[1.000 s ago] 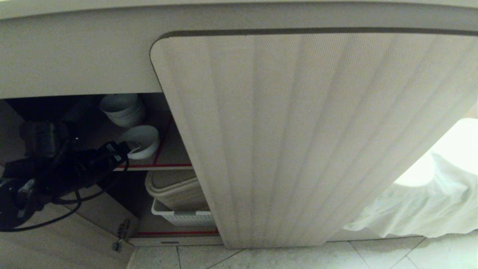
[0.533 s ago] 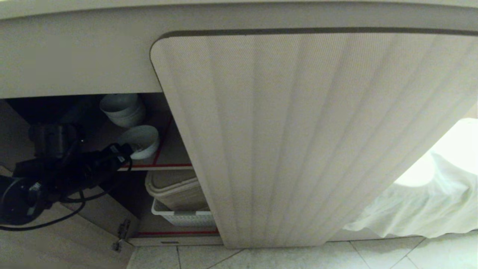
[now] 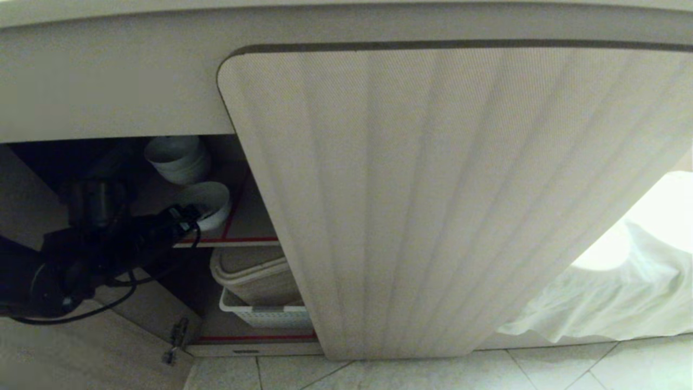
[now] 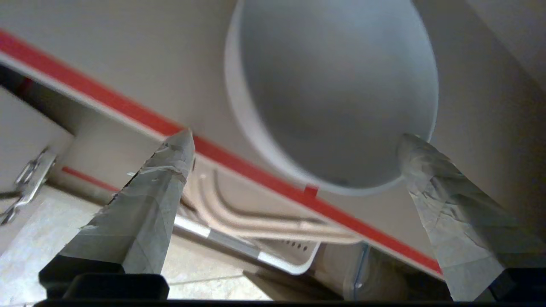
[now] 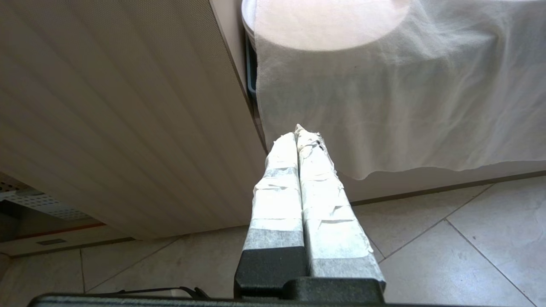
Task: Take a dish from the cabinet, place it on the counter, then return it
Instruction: Take the bowl from the cabinet
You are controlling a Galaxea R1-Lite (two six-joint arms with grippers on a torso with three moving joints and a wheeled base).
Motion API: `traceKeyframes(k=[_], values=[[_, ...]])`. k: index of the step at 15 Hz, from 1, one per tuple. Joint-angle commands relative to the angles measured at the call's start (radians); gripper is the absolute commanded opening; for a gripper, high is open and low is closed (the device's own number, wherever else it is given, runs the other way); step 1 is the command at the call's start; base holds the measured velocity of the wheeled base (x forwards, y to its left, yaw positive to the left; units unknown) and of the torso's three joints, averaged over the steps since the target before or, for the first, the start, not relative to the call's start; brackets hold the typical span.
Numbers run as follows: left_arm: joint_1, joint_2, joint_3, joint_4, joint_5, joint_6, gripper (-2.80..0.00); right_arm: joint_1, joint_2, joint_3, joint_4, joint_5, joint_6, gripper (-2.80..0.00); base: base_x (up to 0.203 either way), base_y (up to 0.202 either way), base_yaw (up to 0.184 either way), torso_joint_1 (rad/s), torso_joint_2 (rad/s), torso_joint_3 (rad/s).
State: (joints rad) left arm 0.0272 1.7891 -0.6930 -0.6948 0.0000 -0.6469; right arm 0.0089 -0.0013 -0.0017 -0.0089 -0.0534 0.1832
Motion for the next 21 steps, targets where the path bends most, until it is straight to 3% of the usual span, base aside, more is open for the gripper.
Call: traceKeyframes(k=[1,21], values=[[0.000,0.033,-0.033,-0.004,0.000,-0.003,0.00,0.000,0.001,0.000,0.000,0.000,0.001,-2.80,0.000,0.000,0.000,0.000,0.00,0.000],[0.002,0.135,-0.157,-0.005,0.003,0.000,0.00,0.000,0.001,0.000,0.000,0.000,0.001,-2.80,0.000,0.000,0.000,0.000,0.00,0.000]])
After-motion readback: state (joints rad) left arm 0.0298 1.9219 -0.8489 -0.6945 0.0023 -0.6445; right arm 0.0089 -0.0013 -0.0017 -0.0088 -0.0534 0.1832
